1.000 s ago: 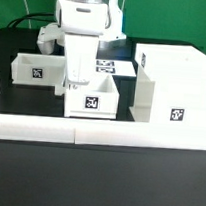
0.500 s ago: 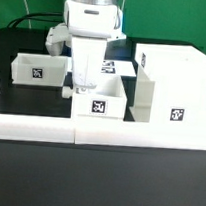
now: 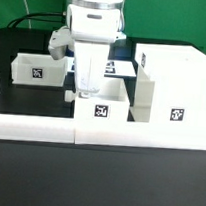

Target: Assemble drawer

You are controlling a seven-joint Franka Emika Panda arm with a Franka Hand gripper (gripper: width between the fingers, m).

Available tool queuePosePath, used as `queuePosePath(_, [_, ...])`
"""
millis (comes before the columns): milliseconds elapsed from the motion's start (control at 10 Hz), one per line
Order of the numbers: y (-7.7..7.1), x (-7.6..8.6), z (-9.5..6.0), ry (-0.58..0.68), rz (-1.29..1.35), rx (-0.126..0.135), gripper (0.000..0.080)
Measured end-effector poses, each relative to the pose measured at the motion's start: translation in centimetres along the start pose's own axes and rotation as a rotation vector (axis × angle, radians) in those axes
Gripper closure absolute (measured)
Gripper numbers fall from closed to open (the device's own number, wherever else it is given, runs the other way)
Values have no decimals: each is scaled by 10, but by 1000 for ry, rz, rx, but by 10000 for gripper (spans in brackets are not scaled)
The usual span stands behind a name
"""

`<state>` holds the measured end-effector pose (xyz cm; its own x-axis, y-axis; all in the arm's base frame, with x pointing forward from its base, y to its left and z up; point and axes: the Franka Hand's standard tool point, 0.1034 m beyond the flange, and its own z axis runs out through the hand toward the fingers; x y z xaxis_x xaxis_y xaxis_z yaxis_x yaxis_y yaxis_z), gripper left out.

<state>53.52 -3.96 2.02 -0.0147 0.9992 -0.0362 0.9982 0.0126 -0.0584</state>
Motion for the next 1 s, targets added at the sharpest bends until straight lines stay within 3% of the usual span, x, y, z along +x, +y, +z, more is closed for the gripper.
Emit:
queuePosePath(400, [1, -1, 1, 0, 2, -21, 757])
queuePosePath(600, [3, 2, 3, 3, 13, -56, 757])
queuePosePath(700, [2, 7, 4, 6, 23, -49, 757])
queuePosePath(900, [4, 8, 4, 8, 37, -74, 757])
queuePosePath(1000, [3, 7, 5, 8, 38, -72, 757])
